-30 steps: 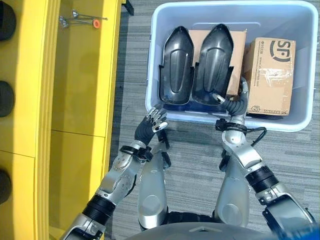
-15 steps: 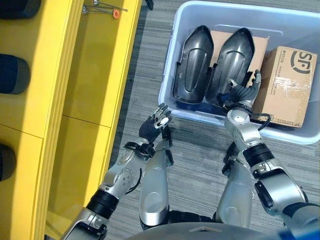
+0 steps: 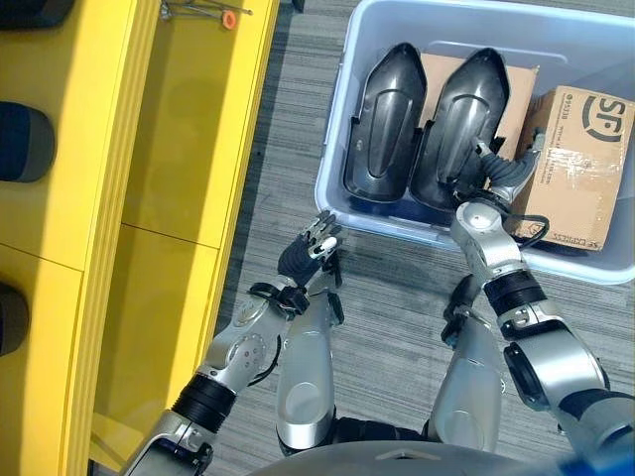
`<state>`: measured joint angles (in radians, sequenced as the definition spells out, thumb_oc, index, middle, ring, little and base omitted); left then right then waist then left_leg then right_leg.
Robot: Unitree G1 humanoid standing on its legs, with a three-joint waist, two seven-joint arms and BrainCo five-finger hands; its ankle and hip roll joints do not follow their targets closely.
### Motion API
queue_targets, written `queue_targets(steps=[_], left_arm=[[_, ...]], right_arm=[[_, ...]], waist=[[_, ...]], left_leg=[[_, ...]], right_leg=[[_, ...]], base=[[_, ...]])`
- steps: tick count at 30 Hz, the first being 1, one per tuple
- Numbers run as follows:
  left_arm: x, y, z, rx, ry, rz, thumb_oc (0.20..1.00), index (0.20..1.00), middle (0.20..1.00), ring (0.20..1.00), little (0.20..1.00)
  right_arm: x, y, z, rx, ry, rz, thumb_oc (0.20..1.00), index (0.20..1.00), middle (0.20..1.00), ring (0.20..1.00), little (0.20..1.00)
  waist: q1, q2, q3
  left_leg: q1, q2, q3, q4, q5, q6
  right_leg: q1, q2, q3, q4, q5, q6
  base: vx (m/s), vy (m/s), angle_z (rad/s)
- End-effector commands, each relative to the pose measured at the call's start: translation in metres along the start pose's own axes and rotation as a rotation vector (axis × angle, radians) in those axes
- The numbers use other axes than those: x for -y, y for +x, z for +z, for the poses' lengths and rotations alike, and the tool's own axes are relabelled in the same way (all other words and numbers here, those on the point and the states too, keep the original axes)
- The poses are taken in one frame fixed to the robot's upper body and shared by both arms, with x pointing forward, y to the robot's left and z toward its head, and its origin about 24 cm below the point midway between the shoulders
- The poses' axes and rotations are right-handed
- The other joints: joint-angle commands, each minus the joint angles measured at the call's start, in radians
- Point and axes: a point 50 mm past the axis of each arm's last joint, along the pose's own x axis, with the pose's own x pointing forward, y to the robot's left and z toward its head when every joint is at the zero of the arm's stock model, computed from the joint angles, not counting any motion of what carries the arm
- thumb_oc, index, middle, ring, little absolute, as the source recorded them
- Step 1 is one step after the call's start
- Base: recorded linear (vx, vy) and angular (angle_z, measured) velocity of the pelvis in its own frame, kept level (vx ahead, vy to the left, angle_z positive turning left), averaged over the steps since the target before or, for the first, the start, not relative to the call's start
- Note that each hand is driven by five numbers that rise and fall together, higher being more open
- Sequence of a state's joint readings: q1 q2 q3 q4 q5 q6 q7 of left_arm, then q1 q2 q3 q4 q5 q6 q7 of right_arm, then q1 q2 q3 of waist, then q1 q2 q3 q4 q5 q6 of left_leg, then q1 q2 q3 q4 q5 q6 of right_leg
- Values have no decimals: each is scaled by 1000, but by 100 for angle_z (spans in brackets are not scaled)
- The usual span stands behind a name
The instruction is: Move parts from the plastic box to the shelf.
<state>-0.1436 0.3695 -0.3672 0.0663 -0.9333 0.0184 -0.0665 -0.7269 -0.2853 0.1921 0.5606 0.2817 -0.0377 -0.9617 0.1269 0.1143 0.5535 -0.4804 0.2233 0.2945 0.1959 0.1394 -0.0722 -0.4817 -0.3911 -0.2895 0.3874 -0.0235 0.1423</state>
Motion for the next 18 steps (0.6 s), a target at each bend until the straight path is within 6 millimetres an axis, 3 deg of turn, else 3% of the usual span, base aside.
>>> queue_targets(steps=[1, 11, 15, 18], left_arm=[[15, 2, 6, 45, 3, -75, 1000, 1000, 1000, 1000, 1000], [12, 5, 9, 23, 85, -104, 1000, 1000, 1000, 1000, 1000], [14, 6, 9, 26, 81, -102, 1000, 1000, 1000, 1000, 1000], [14, 7, 10, 32, 83, -102, 1000, 1000, 1000, 1000, 1000]], right_arm=[[5, 2, 1, 6, -15, -8, 1000, 1000, 1000, 1000, 1000], [5, 14, -10, -58, -88, 4, 1000, 1000, 1000, 1000, 1000], [12, 12, -27, -168, -76, -38, 1000, 1000, 1000, 1000, 1000], [8, 6, -38, -164, -202, 48, 1000, 1000, 1000, 1000, 1000]], waist=[[21, 34, -34], [38, 38, -34], [37, 35, -34], [34, 35, -34]], left_leg=[[-27, 20, 8, 63, -84, -13], [-50, 21, -3, 76, -84, -13], [-54, 21, -2, 77, -84, -14], [-67, 25, -3, 81, -82, -15]], right_leg=[[-41, -35, -22, 57, 23, 27], [-57, -42, -32, 79, 20, 23], [-58, -37, -32, 74, 21, 23], [-72, -37, -27, 79, 21, 23]], base=[[0, 0, 0], [-1, -6, 1], [0, 0, 0], [-3, -1, -4]])
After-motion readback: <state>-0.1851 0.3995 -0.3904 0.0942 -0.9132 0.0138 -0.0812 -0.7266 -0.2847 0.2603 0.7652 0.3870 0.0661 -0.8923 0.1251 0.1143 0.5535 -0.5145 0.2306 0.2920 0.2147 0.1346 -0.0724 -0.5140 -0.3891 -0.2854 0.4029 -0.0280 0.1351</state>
